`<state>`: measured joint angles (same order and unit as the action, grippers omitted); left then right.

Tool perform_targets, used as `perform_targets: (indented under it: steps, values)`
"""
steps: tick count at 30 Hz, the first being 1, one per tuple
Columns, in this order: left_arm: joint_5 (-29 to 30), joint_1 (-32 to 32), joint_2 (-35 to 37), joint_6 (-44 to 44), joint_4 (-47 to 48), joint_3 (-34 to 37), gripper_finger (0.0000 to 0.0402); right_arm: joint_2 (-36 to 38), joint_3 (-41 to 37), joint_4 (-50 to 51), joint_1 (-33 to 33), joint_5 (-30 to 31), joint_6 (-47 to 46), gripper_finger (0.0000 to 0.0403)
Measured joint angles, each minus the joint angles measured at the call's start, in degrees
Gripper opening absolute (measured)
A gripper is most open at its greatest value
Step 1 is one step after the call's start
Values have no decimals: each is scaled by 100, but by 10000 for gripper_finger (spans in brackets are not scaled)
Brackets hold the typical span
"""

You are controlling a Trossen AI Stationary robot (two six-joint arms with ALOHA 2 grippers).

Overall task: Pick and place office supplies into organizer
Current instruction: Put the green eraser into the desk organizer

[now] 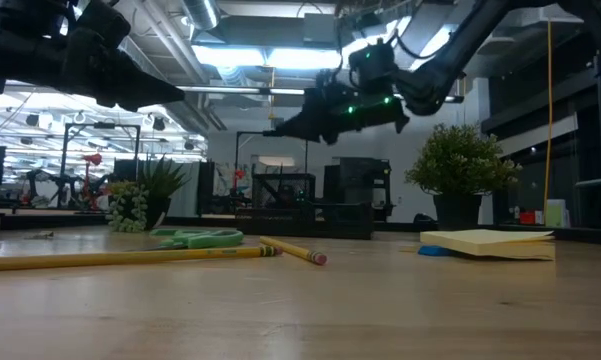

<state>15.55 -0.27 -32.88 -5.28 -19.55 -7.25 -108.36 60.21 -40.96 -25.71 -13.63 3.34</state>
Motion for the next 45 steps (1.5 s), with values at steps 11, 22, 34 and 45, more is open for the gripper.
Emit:
perform_targets:
  steps: [11, 22, 34, 45]
  values:
    - [-63, 0, 0, -28, 2, 0, 6, 374, 4, 355, 303, -381, -455, 50]
    - [-180, -5, 0, -671, 67, 0, 5, 409, 4, 884, 1414, 599, -479, 12]
    - [-176, 0, 0, -1032, -1, 0, 7, 471, 4, 2791, 2181, 619, -312, 14]
    - [658, -33, -22, -115, 3, -6, 6, 1119, 4, 4660, 2179, 623, -125, 8]
